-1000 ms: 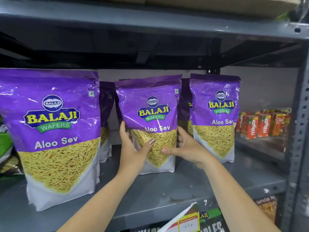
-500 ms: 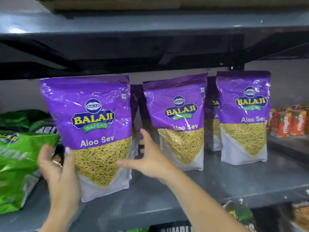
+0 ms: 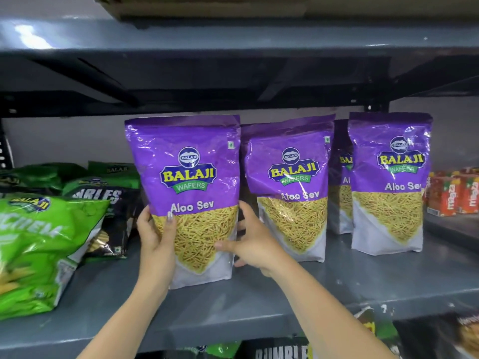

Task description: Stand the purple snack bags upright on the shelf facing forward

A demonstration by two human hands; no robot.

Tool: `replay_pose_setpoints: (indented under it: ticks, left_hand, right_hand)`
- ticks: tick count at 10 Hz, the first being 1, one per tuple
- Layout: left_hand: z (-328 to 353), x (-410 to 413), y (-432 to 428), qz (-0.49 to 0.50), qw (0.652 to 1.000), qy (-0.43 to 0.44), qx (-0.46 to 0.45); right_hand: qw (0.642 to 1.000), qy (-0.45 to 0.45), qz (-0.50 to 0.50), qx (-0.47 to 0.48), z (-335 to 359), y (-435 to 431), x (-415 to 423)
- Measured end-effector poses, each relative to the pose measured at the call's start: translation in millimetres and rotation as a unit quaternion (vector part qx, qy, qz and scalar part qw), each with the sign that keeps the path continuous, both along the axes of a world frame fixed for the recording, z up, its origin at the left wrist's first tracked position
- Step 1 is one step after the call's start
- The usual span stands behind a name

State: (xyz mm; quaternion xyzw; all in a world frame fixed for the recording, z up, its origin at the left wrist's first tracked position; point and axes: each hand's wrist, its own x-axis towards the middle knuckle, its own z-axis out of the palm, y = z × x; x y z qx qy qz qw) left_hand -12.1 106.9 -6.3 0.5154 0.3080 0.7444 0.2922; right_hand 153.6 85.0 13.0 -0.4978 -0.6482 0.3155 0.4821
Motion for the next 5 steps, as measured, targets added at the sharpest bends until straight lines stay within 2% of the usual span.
replay_pose_setpoints:
  ticks: [3,4,5]
  left_hand:
    - [-1.1,-1.9,1.9,0.010,0.999,0.041,-0.016]
    - [-2.0,-2.1,-0.4,0.058,0.995,0.079,-0.005]
    - [0.4,1.8,-13.3,0.205,0.966,0.160,0.002]
  right_hand:
    - [0.999,0.039,0.000,-0.032,0.4,0.1,-3.0]
    - [0.999,0.031,0.000,-0.020,-1.6,-1.8,-3.1]
    - [1.000,0.008,-0.023,-0.004,-2.4,-8.8,-2.5]
